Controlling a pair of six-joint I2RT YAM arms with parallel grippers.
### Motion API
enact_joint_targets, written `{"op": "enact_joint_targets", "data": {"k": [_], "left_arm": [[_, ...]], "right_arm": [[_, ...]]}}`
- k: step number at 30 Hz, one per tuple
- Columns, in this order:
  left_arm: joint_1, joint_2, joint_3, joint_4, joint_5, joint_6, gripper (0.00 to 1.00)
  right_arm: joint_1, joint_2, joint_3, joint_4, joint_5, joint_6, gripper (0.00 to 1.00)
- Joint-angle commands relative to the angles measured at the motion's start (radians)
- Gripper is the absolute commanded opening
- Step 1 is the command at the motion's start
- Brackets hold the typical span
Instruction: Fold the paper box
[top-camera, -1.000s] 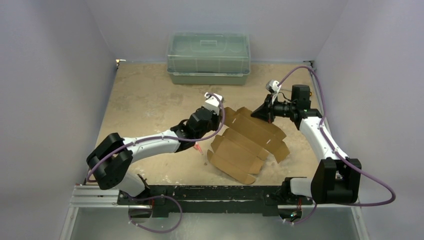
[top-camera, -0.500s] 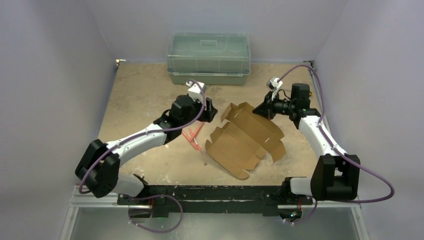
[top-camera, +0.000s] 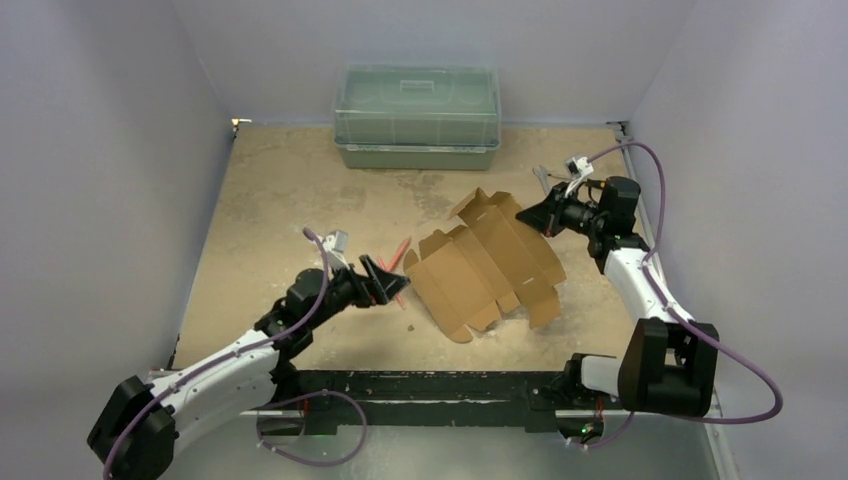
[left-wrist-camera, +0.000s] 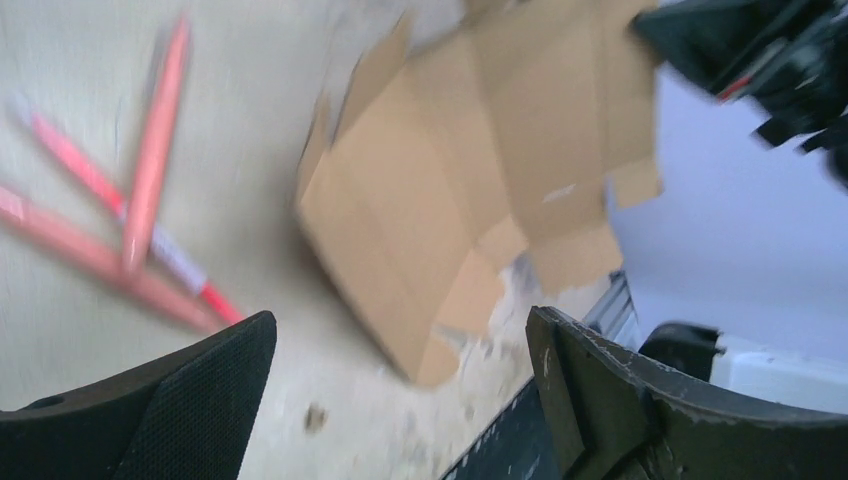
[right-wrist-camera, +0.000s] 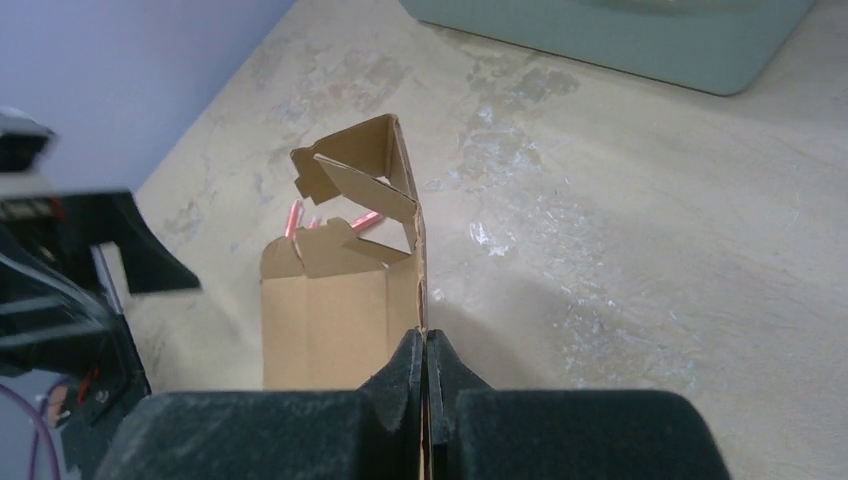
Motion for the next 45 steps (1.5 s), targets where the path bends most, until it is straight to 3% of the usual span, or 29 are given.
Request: {"op": "enact_joint_targets", "data": {"k": [1,7,11,13,19,28,39,42,45], "left_arm": [[-0.089,0.041,-0.109,0.139,-0.017,-0.177,0.96],[-0.171,0.294,-0.156,0.456,-0.08,-0.137,0.94],[-0.175,0.525,-0.131,0.698,-0.057,-0.149,0.86],[-0.181,0.625,-0.09,0.733,-0.035,-0.152,0.85],[-0.187,0.717,-0.045,0.75,-0.092,-0.139,0.8],[-0.187,0.814,0.053,0.731,-0.125,-0.116,0.61],[-0.18,0.836,0.067,0.773,-0.149,-0.068,0.01],[-0.172,0.753,0.073,0.701,-0.121,-0.028,0.0],[-0.172,0.625,0.138,0.444,-0.112,0.047,0.0]], "right_arm": [[-0.012,-0.044,-0.022,0.119,-0.019,0.105,0.0],[-0.03,-0.024,-0.026,0.126,-0.034,0.12,0.0],[-0.035,-0.025,-0.028,0.126,-0.033,0.118,0.0],[-0.039,-0.023,-0.028,0.124,-0.039,0.117,0.0],[-0.045,-0.025,-0.028,0.124,-0.042,0.117,0.0],[-0.048,-0.021,-0.026,0.126,-0.054,0.117,0.0],[-0.05,-0.021,-0.03,0.133,-0.062,0.12,0.0],[-0.051,-0.024,-0.027,0.12,-0.054,0.091,0.0],[-0.051,-0.021,-0.004,0.045,-0.031,-0.007,0.0]]}}
